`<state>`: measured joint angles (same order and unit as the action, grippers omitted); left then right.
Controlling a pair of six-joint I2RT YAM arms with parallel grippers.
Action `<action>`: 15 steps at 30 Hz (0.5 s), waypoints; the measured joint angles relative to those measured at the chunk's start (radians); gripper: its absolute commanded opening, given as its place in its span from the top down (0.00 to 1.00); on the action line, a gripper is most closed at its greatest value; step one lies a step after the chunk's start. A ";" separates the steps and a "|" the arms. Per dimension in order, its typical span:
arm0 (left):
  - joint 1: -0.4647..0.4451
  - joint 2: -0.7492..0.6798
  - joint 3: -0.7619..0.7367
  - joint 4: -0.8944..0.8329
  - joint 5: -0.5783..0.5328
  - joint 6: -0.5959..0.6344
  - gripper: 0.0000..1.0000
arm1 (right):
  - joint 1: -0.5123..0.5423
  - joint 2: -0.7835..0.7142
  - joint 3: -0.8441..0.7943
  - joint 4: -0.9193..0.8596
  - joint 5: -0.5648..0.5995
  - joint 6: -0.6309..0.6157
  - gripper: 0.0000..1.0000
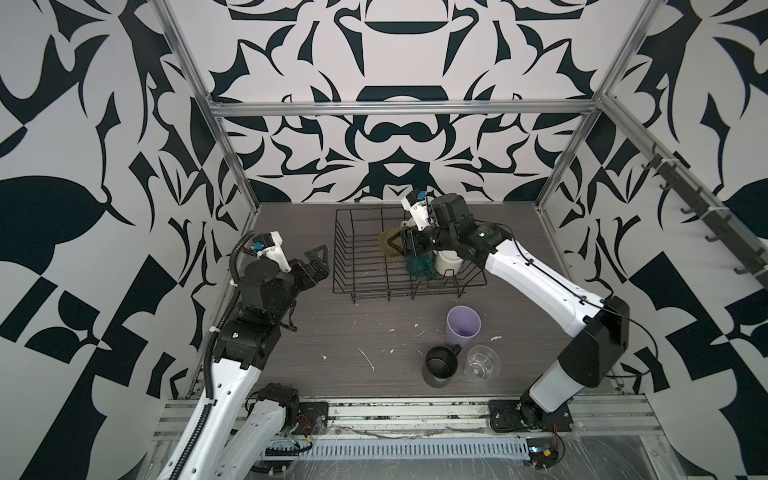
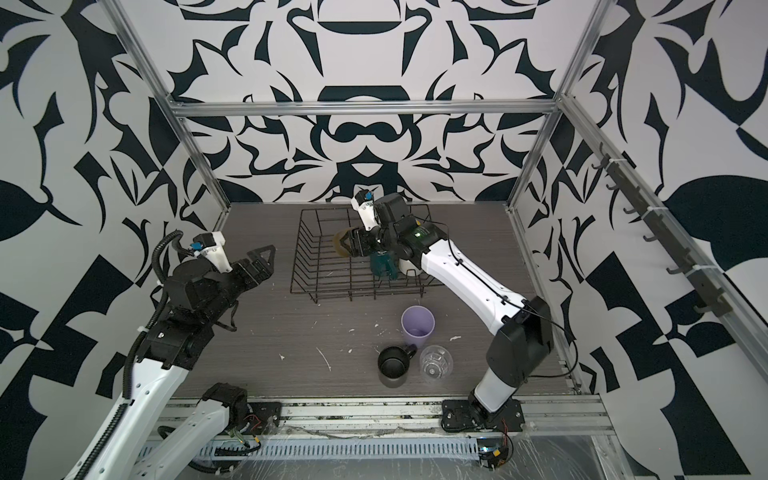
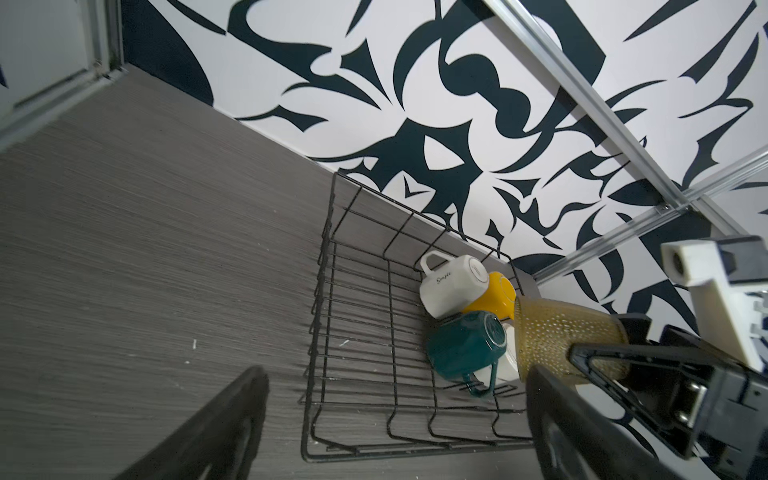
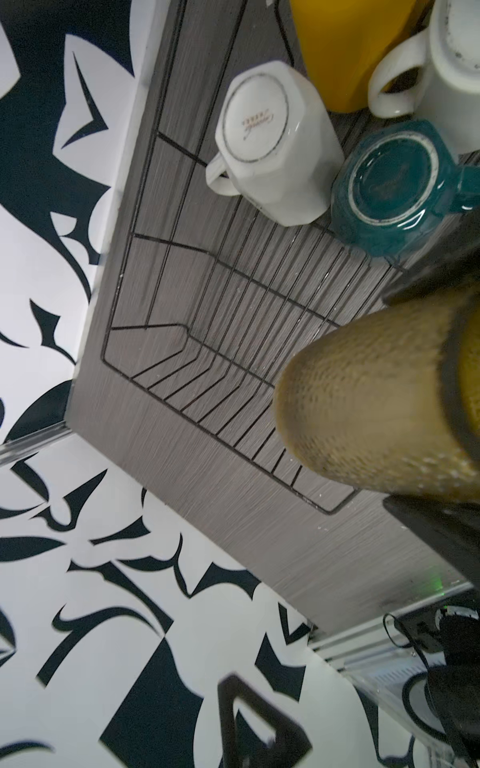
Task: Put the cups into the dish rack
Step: 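Lower the gold glass into the rack with the right gripper while the left withdraws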
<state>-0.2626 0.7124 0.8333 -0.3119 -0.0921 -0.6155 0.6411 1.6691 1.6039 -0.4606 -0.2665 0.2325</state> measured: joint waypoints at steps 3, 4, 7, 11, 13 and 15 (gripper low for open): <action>0.000 -0.013 0.000 -0.018 -0.033 0.016 0.01 | 0.000 0.066 0.065 -0.035 0.034 -0.025 1.00; 0.000 -0.014 0.000 -0.023 -0.043 0.021 0.01 | 0.000 0.090 0.090 -0.047 0.045 -0.033 1.00; 0.000 -0.017 0.000 -0.031 -0.062 0.032 0.01 | 0.000 0.161 0.160 -0.076 0.081 -0.058 1.00; 0.000 -0.024 0.000 -0.042 -0.079 0.044 0.01 | 0.003 0.264 0.266 -0.130 0.132 -0.090 1.00; 0.000 -0.029 0.000 -0.051 -0.088 0.048 0.01 | 0.005 0.325 0.330 -0.156 0.161 -0.107 1.00; 0.000 -0.035 0.000 -0.057 -0.095 0.055 0.01 | 0.008 0.383 0.388 -0.179 0.187 -0.121 1.00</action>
<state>-0.2626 0.6777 0.8333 -0.3691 -0.1871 -0.5610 0.6495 2.0518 1.9923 -0.6399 -0.0792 0.1112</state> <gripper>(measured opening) 0.992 0.682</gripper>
